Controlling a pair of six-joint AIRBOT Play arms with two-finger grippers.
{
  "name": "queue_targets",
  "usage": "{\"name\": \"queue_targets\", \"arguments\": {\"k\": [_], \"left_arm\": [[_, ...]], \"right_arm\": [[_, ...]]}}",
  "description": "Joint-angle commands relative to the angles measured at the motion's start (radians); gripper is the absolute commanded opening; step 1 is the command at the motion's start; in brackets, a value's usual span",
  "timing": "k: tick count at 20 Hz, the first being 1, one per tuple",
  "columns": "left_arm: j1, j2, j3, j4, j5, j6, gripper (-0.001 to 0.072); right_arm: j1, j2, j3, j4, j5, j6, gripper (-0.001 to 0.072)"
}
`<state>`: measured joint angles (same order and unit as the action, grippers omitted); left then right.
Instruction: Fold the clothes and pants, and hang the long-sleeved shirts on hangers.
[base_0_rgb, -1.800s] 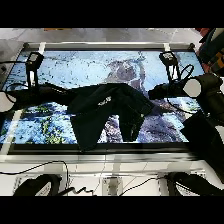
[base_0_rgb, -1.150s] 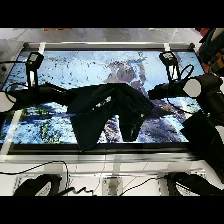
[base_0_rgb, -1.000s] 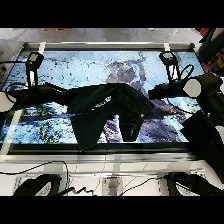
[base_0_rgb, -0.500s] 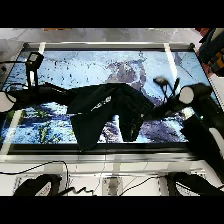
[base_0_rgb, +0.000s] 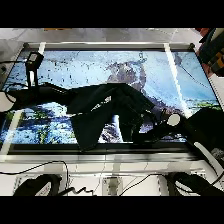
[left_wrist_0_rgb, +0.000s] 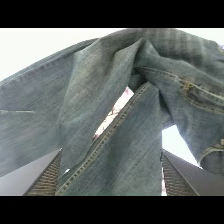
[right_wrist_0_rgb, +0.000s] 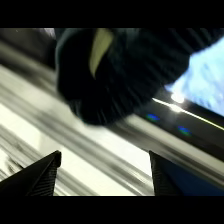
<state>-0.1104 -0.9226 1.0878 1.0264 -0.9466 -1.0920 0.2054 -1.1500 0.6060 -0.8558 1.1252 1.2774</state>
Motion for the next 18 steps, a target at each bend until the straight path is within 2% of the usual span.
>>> {"name": "queue_targets", "arguments": {"k": [1,2,6,9,10,12,13,14,15,17,18], "left_arm": [[0.0,0.0,0.001,-0.016,0.0,0.0,0.0708],[0.0,0.0,0.001,-0.016,0.0,0.0,0.0708],[0.0,0.0,0.001,-0.017,0.0,0.0,0.0708],[0.0,0.0,0.001,-0.018,0.0,0.0,0.0709],[0.0,0.0,0.001,-0.017,0.0,0.0,0.0709],[0.0,0.0,0.001,-0.017,0.0,0.0,0.0708],[0.0,0.0,0.001,-0.017,0.0,0.0,0.0708],[0.0,0.0,0.001,-0.016,0.0,0.0,0.0703],[0.0,-0.004,0.001,-0.009,0.0,0.0,0.0661],[0.006,-0.016,0.0,0.075,-0.017,-0.005,0.0339],[0.013,-0.024,-0.002,0.142,-0.051,-0.032,0.0294]], "right_arm": [[0.025,-0.037,-0.042,0.202,-0.152,0.012,0.068],[0.045,-0.055,-0.041,0.222,-0.177,0.013,0.0702],[0.101,-0.121,-0.041,0.236,-0.286,0.024,0.0697],[0.103,-0.124,-0.04,0.235,-0.377,0.047,0.0651],[0.103,-0.124,-0.04,0.235,-0.393,0.047,0.0536],[0.103,-0.124,-0.04,0.236,-0.409,0.046,0.0177],[0.103,-0.124,-0.04,0.24,-0.411,0.046,0.0076],[0.103,-0.122,-0.04,0.249,-0.41,0.045,0.005],[0.103,-0.119,-0.038,0.253,-0.41,0.044,0.005],[0.103,-0.108,-0.013,0.252,-0.407,0.037,0.005],[0.103,-0.103,0.006,0.252,-0.406,0.037,0.005]]}}
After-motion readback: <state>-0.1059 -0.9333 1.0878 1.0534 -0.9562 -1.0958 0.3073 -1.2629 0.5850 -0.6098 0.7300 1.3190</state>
